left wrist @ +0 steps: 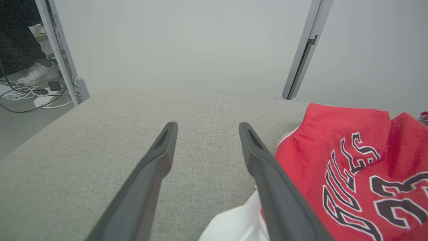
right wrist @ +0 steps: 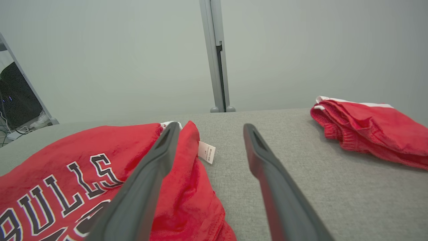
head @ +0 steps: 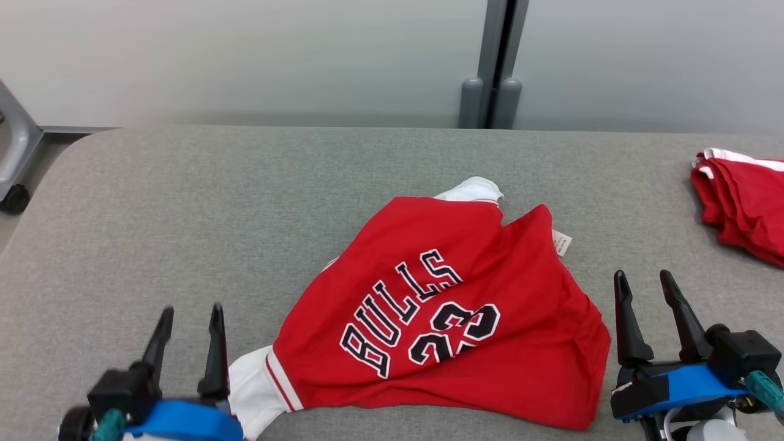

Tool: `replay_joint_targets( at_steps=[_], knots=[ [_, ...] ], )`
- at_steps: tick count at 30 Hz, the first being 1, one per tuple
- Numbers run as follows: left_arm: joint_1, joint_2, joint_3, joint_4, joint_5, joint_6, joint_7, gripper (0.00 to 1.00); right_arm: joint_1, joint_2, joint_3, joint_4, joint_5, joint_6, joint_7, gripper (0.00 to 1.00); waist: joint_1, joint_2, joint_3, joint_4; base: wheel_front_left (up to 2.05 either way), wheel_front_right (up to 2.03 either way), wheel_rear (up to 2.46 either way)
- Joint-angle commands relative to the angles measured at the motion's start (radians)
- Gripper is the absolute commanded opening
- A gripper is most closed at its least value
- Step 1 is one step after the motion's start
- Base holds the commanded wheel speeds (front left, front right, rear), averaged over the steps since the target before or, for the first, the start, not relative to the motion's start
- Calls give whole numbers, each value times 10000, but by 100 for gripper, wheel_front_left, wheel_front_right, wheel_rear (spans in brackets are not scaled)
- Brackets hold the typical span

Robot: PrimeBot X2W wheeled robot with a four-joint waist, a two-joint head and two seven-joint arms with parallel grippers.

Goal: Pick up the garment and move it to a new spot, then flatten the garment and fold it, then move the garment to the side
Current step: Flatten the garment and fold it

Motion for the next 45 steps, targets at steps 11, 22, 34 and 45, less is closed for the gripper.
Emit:
replay_joint_targets(
  at_steps=[11,22,34,45],
  knots=[
    [-3246,172,-174,296,302,-818,574,100,-326,-15,115,-68,-61,2,-51,100,1,0,381,-748,0,0,0],
    [-5563,-231,-971,1973,308,-1910,1606,100,-703,-16,141,-128,-8,2,-52,100,1,0,1096,-1621,0,0,0],
    [-6947,-999,-1862,5779,-1,-2938,2457,100,-1095,-13,150,-187,-30,2,-52,100,1,0,1727,-2223,0,0,0],
    [-7114,-1810,-3606,7697,-143,-3218,2773,100,-1235,-15,139,-98,-83,2,-52,100,1,0,1844,-2166,0,0,0]
  ],
)
